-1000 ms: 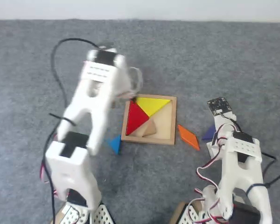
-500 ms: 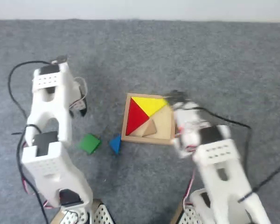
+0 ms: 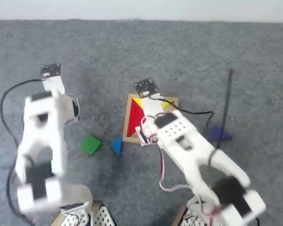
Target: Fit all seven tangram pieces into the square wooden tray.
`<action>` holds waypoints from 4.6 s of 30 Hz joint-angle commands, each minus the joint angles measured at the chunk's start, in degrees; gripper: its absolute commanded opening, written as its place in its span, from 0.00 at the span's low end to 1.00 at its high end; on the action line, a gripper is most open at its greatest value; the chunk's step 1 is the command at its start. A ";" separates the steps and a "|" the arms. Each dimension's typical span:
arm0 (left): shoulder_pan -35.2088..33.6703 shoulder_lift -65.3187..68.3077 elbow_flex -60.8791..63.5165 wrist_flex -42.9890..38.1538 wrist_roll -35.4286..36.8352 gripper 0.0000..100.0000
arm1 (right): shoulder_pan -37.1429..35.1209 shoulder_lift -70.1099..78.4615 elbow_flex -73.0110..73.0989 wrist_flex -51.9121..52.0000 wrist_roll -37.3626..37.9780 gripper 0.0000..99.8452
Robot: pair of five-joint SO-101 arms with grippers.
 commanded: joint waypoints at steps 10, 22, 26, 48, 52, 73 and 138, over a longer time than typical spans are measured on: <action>0.62 -25.85 21.49 -17.67 0.09 0.17 | -0.48 4.00 -5.80 -4.88 -6.95 0.31; 0.53 -21.19 17.63 -14.77 -0.18 0.17 | 2.42 12.79 -6.33 -11.74 -11.87 0.19; 0.62 -21.19 17.80 -14.77 -0.35 0.17 | 4.00 14.20 -8.70 -6.29 -3.87 0.11; 0.62 -21.19 17.71 -13.27 -2.37 0.17 | 0.66 16.75 -18.55 5.67 13.71 0.16; 0.53 -21.19 17.71 -13.19 -2.37 0.17 | -1.98 19.03 -18.73 7.25 17.23 0.16; 0.62 -21.01 17.71 -13.19 -4.22 0.17 | 2.07 20.18 -21.63 7.25 52.92 0.01; 0.44 -21.01 17.71 -13.45 -4.04 0.17 | -12.44 5.23 -0.18 -6.20 40.44 0.01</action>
